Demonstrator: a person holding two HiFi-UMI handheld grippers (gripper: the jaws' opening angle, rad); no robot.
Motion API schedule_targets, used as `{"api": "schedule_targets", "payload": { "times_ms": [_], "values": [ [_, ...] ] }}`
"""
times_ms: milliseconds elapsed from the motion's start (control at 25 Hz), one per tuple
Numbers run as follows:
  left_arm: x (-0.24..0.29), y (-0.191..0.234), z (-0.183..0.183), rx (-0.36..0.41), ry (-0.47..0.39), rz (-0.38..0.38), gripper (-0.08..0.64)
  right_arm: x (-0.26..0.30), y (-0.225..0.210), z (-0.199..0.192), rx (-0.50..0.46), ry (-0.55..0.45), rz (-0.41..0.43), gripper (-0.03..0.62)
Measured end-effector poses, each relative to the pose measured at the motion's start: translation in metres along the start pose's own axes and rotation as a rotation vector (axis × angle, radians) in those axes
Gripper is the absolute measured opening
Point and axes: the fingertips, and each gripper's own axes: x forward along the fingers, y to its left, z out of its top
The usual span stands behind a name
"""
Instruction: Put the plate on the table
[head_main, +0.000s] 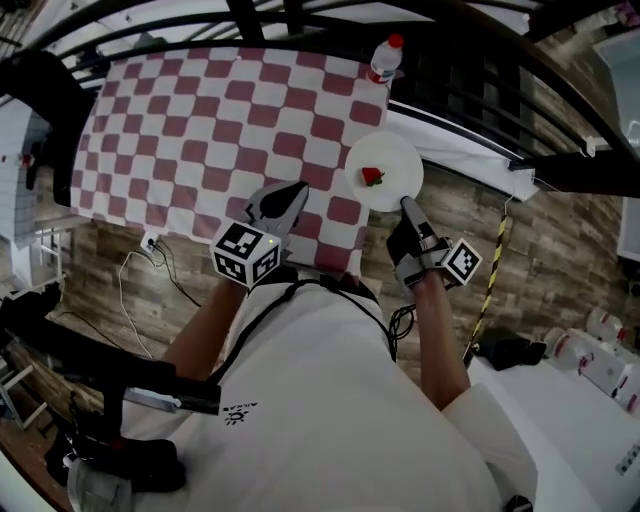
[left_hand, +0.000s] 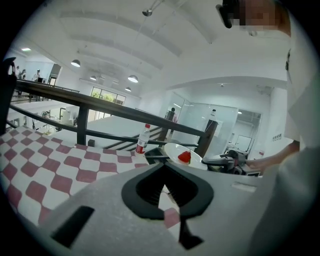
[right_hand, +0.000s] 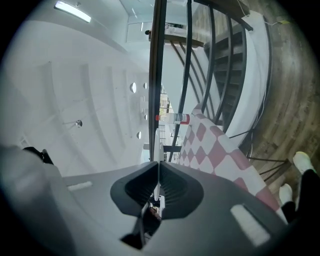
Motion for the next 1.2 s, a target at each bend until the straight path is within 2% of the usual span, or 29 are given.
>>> {"api": "schedule_targets", "payload": {
  "times_ms": [240,720,1200],
  "values": [
    [0.025,0.003,-0.002,-0.015,0.007,0.049,0.002,0.022,-0.029,0.035,-0.009,0.066,-0.018,0.015],
    [0.058,0.002,-0.017,-0.031,0.044,0.091,0.003,0.068,-0.084,0.07,-0.012,0.183,-0.03,0.016],
    [0.078,0.007,-0.022,-0.045,0.06,0.145,0.002,0.11,-0.125,0.101,0.017,0.23,-0.031,0.017]
  ]
}}
